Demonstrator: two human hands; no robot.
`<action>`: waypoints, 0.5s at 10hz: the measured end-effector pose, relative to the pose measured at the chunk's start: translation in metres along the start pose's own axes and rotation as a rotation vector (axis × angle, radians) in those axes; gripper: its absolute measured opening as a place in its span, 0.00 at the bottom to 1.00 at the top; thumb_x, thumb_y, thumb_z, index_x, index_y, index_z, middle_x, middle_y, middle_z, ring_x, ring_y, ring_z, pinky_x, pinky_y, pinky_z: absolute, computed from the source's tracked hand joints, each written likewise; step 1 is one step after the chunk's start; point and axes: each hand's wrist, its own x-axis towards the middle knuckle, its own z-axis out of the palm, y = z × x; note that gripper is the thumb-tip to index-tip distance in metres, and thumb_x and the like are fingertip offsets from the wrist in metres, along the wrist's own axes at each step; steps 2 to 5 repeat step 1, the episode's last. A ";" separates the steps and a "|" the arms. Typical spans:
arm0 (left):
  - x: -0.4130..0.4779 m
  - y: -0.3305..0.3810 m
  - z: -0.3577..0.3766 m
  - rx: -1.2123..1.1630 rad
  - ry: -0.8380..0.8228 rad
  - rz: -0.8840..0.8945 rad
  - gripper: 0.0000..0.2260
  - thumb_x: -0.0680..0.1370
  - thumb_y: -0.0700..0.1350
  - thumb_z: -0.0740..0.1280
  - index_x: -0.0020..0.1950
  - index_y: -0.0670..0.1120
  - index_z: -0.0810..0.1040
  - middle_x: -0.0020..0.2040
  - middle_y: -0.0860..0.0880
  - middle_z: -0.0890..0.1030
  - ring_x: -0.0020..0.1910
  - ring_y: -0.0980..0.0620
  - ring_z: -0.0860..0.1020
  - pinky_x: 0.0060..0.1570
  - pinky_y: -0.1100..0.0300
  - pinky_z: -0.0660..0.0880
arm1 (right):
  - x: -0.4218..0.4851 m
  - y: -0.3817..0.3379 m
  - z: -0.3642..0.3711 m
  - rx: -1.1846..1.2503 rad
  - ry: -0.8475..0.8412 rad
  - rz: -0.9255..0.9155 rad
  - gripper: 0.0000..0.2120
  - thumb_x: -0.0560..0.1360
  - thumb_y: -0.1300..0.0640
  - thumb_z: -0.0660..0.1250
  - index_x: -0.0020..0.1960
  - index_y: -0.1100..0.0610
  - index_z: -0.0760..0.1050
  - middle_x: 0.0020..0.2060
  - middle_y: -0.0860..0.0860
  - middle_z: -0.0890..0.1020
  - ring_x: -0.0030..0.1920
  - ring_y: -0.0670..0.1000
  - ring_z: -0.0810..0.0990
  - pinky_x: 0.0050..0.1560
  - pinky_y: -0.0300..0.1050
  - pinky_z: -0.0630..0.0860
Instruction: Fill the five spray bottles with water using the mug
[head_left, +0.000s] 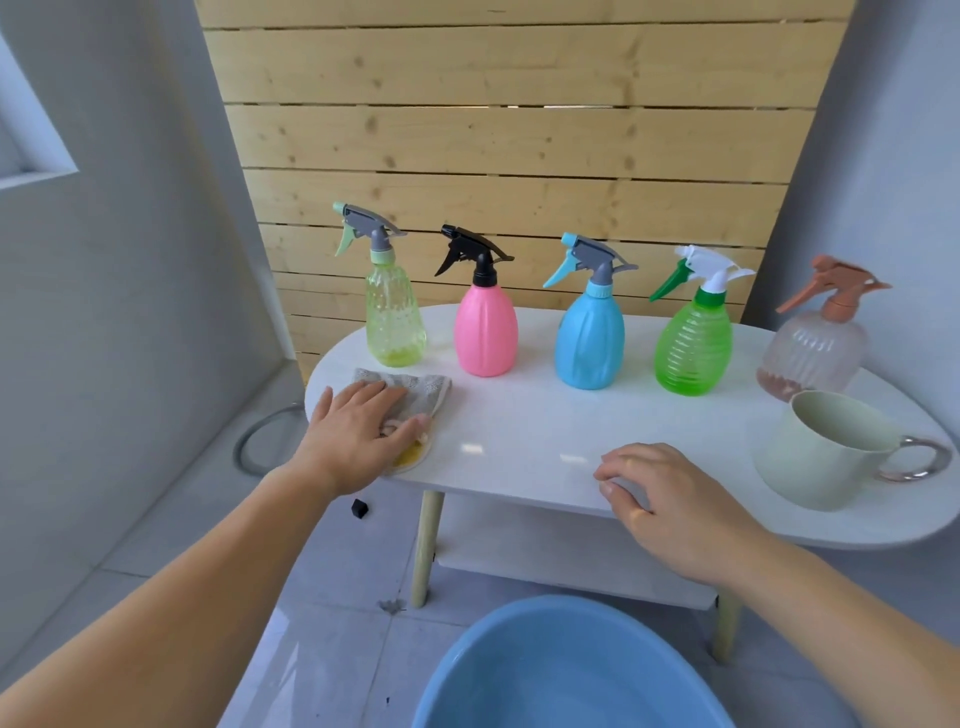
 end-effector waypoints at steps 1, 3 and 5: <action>0.010 0.019 -0.002 0.030 0.137 -0.026 0.27 0.83 0.66 0.55 0.75 0.53 0.73 0.74 0.48 0.75 0.74 0.44 0.69 0.76 0.46 0.60 | -0.001 0.007 0.000 -0.019 0.025 0.012 0.10 0.80 0.51 0.61 0.58 0.49 0.79 0.55 0.41 0.79 0.59 0.46 0.73 0.60 0.40 0.70; 0.010 0.019 -0.002 0.030 0.137 -0.026 0.27 0.83 0.66 0.55 0.75 0.53 0.73 0.74 0.48 0.75 0.74 0.44 0.69 0.76 0.46 0.60 | -0.001 0.007 0.000 -0.019 0.025 0.012 0.10 0.80 0.51 0.61 0.58 0.49 0.79 0.55 0.41 0.79 0.59 0.46 0.73 0.60 0.40 0.70; 0.010 0.019 -0.002 0.030 0.137 -0.026 0.27 0.83 0.66 0.55 0.75 0.53 0.73 0.74 0.48 0.75 0.74 0.44 0.69 0.76 0.46 0.60 | -0.001 0.007 0.000 -0.019 0.025 0.012 0.10 0.80 0.51 0.61 0.58 0.49 0.79 0.55 0.41 0.79 0.59 0.46 0.73 0.60 0.40 0.70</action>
